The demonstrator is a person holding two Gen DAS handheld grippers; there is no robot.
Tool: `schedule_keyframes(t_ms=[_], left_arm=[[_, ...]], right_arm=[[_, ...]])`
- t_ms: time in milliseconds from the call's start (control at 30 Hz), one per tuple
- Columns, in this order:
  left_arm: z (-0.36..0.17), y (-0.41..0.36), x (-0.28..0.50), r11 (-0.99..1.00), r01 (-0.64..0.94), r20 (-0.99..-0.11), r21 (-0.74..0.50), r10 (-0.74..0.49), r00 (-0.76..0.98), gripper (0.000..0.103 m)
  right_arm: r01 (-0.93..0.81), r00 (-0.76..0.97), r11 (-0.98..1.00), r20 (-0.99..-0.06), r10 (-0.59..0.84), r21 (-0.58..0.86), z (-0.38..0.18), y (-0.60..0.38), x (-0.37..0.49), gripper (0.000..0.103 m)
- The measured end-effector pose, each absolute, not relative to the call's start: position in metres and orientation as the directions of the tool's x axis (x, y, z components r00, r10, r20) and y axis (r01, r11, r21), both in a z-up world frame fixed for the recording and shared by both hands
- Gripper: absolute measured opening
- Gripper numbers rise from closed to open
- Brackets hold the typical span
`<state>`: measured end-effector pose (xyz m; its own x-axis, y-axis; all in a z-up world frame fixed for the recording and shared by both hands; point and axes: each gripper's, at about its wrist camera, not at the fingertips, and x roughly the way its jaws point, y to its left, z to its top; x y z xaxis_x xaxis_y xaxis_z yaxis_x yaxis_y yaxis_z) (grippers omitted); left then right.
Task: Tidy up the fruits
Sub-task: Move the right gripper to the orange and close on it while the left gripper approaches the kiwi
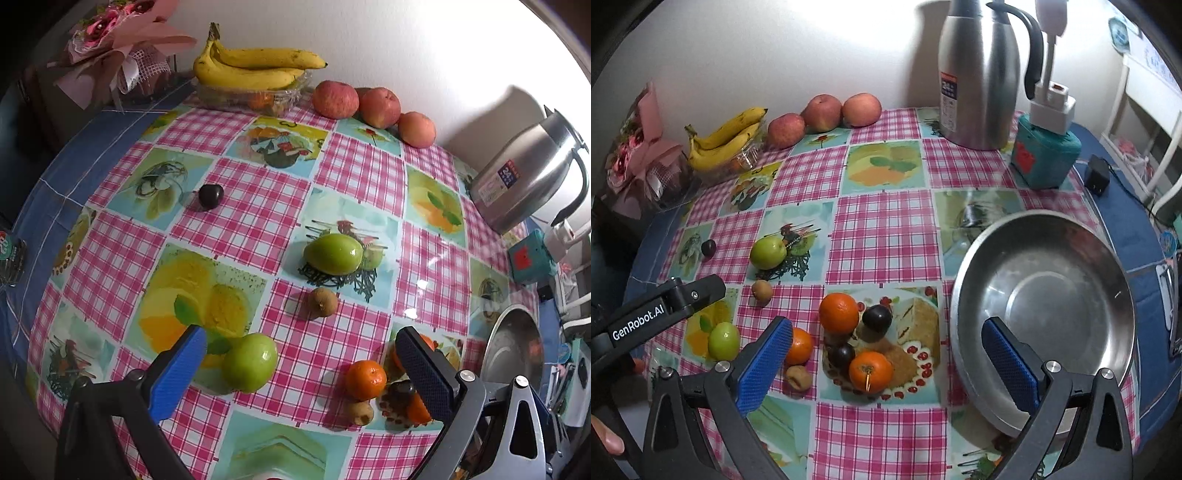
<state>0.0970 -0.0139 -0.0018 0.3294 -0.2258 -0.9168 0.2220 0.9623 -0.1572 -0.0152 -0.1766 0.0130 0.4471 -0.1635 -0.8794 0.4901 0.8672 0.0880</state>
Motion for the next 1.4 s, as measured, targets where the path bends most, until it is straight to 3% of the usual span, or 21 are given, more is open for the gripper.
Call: schedule_keyframes(t_ms=[200, 333, 533, 600, 767, 1067, 1400], left_arm=[[-0.006, -0.021, 0.09, 0.951, 0.271, -0.926, -0.15, -0.232, 0.299, 0.103], [-0.008, -0.026, 0.087, 0.945, 0.3, -0.93, -0.128, -0.22, 0.296, 0.103], [-0.024, -0.03, 0.084, 0.944, 0.297, -0.949, -0.146, -0.218, 0.226, 0.1], [-0.03, -0.028, 0.082, 0.941, 0.29, -0.954, -0.172, -0.233, 0.189, 0.094], [-0.04, -0.028, 0.078, 0.938, 0.275, -0.956, -0.213, -0.259, 0.141, 0.09], [-0.043, -0.035, 0.074, 0.932, 0.295, -0.959, -0.213, -0.257, 0.119, 0.085], [-0.046, -0.044, 0.071, 0.922, 0.315, -0.959, -0.227, -0.268, 0.093, 0.084]], right_arm=[[0.476, 0.441, 0.876, -0.883, -0.161, 0.078, 0.006, -0.171, -0.014, 0.102], [0.489, 0.44, 0.869, -0.881, -0.174, 0.073, 0.005, -0.173, -0.017, 0.083], [0.484, 0.43, 0.87, -0.891, -0.143, 0.094, -0.002, -0.174, -0.019, 0.073], [0.482, 0.416, 0.871, -0.899, -0.138, 0.09, -0.006, -0.174, -0.02, 0.071], [0.473, 0.405, 0.867, -0.913, -0.057, 0.155, -0.02, -0.177, -0.018, 0.053], [0.456, 0.354, 0.873, -0.935, 0.0, 0.173, -0.04, -0.171, -0.014, 0.046], [0.458, 0.322, 0.871, -0.946, 0.024, 0.178, -0.053, -0.17, -0.012, 0.046]])
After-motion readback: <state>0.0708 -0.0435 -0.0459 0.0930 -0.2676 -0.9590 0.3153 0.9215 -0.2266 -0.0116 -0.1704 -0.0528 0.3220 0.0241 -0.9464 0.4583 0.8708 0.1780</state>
